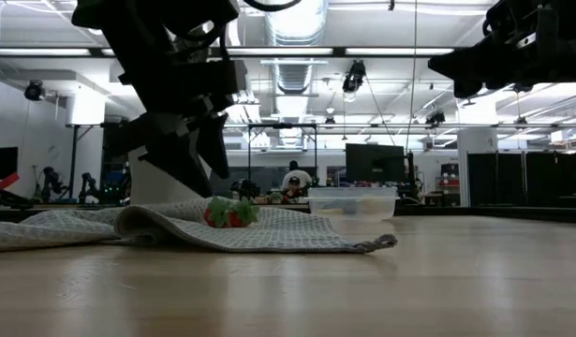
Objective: Pick and placing Produce into tupperware
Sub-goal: Put the red strawberry into the transparent bin
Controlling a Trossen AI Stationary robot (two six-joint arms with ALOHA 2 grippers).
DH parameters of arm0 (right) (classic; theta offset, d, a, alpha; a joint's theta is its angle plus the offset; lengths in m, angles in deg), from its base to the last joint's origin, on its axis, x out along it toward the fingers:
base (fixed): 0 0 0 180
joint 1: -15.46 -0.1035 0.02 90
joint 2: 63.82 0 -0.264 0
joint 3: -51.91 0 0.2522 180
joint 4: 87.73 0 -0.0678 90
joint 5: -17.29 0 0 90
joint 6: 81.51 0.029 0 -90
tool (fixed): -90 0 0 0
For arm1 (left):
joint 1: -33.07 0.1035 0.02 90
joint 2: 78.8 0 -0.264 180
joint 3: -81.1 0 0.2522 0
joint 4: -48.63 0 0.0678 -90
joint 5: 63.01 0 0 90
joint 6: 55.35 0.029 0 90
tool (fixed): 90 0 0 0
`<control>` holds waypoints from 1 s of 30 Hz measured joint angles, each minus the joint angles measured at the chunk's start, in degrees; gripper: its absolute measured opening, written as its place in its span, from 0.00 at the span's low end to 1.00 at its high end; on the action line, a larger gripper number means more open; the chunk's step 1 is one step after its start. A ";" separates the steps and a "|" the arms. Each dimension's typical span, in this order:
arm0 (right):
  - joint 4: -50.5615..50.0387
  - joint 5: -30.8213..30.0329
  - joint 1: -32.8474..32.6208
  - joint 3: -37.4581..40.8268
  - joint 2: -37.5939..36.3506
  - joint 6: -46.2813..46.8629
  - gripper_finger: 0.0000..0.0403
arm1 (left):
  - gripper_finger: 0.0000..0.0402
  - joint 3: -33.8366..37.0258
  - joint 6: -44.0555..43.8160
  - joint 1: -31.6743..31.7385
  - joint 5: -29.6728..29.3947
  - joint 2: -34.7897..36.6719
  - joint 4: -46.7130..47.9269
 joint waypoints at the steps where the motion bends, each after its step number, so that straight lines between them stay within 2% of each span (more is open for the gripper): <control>1: 0.00 0.00 0.00 0.00 0.01 0.00 0.02 | 0.60 0.00 0.00 0.00 0.00 -0.32 0.02; 30: -0.26 -0.02 0.02 0.04 0.17 0.01 0.02 | 0.60 -0.09 0.37 0.00 -0.26 -5.39 -4.80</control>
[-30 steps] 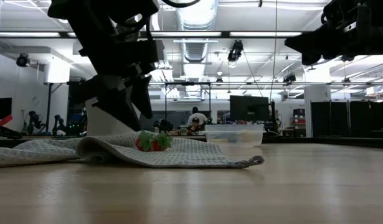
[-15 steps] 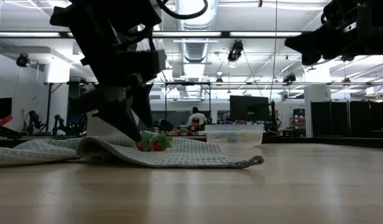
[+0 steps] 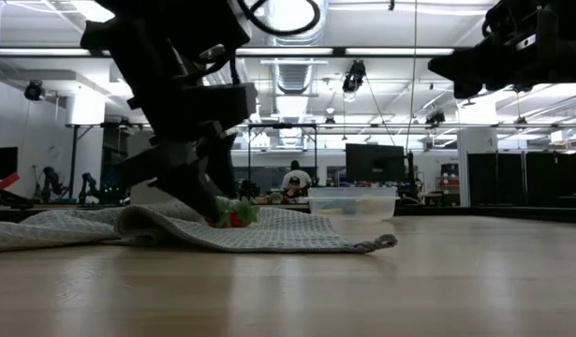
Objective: Pick and placing Produce into tupperware
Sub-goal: Put the red strawberry into the transparent bin
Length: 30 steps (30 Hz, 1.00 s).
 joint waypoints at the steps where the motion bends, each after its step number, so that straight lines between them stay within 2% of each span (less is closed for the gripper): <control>1: -0.02 0.00 0.00 0.00 0.11 0.01 0.02 | 0.60 0.10 0.07 0.00 0.00 -0.05 0.36; 20: -0.03 0.02 -0.01 0.00 0.59 0.01 0.02 | 0.60 0.15 3.13 -0.20 -1.25 -2.07 -1.58; 23: -0.02 0.02 0.00 0.00 0.59 0.01 0.02 | 0.55 0.15 3.13 -0.17 -1.29 -2.08 -1.63; 30: -0.02 0.02 0.00 0.00 0.59 0.01 0.02 | 0.38 0.15 3.10 -0.09 -1.25 -2.08 -1.59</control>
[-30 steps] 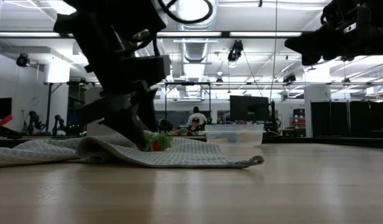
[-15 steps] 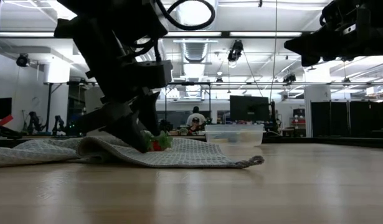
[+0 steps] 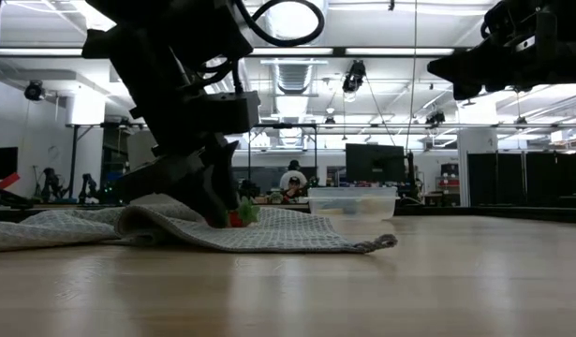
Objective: Pick and placing Produce into tupperware
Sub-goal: Put the red strawberry into the transparent bin
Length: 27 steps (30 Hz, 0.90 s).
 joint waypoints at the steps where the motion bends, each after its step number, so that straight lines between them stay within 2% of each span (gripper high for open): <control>1: 0.00 0.00 0.00 0.00 0.00 0.00 0.02 | 0.36 0.00 -0.01 0.00 0.00 0.00 -0.01; 13: 0.00 -0.01 0.00 0.00 0.00 0.00 0.02 | 0.02 0.00 -0.24 0.02 -0.20 0.00 -0.01; 19: 0.00 0.00 0.00 0.00 0.00 0.00 0.02 | 0.00 -0.12 -0.24 0.02 -0.20 0.00 0.67; 27: 0.00 0.00 0.00 0.00 0.00 0.00 0.02 | 0.00 -3.55 -0.22 0.02 -0.13 0.04 6.71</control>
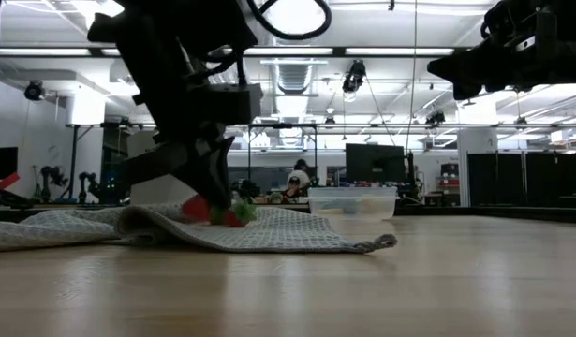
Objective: Pick and placing Produce into tupperware
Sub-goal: Put the red strawberry into the transparent bin
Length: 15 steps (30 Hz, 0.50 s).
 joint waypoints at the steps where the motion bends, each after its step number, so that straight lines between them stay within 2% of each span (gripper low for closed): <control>1: 0.00 0.00 0.00 0.00 0.00 0.00 0.02 | 0.00 -0.50 -0.02 -0.02 0.05 0.18 0.62; 11: 0.02 0.00 -0.02 0.00 0.00 0.00 0.02 | 0.00 -4.44 0.38 0.18 -0.94 3.56 0.58; 15: 0.09 0.00 -0.02 0.00 -0.02 0.00 0.02 | 0.00 -5.39 3.26 0.99 -2.18 4.47 -2.97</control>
